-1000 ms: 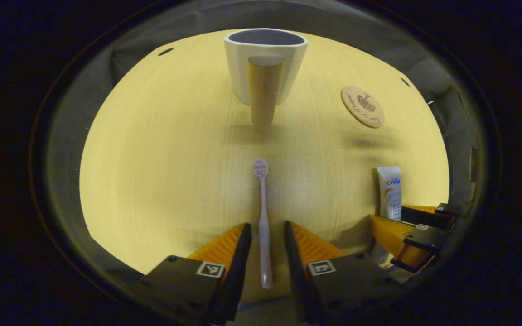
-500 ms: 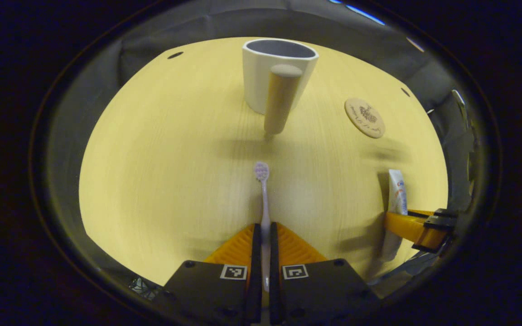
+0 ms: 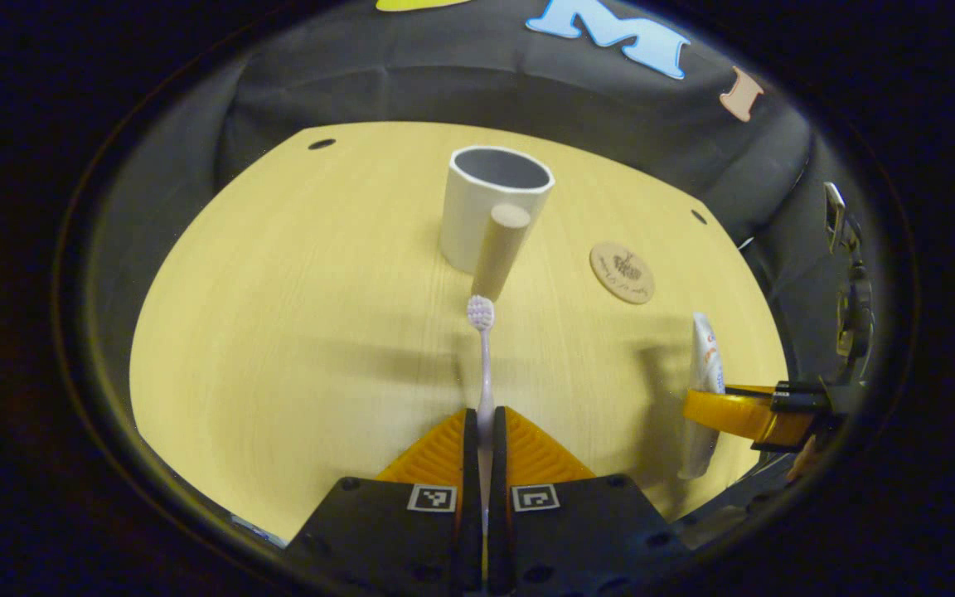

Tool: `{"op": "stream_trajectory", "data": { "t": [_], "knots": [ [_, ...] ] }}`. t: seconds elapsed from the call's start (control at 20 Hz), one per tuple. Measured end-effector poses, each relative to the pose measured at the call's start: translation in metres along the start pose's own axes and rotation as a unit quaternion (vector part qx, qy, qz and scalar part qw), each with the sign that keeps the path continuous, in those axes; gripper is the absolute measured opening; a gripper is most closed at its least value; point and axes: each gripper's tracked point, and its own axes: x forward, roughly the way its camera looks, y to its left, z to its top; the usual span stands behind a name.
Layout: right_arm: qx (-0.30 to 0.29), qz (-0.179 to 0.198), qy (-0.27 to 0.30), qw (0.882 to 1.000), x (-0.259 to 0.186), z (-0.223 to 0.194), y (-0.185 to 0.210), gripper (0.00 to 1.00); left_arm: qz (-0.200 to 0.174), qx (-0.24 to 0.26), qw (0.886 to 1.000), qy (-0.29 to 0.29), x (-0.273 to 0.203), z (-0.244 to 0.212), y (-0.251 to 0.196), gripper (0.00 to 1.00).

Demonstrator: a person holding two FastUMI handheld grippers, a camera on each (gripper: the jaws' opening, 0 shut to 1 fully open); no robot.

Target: Put the toothbrush and toothpaste on the desktop into the cup, then pick up the cup and place it on the coaster on the desktop.

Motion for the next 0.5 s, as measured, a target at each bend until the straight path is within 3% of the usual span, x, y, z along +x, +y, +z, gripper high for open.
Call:
{"op": "stream_trajectory", "data": {
  "t": [0.5],
  "knots": [
    [-0.048, 0.041, -0.135, 0.989, -0.055, 0.063, 0.032, 0.21, -0.006, -0.027, 0.988, -0.155, -0.057, 0.07, 0.002, 0.1]
  ]
}}
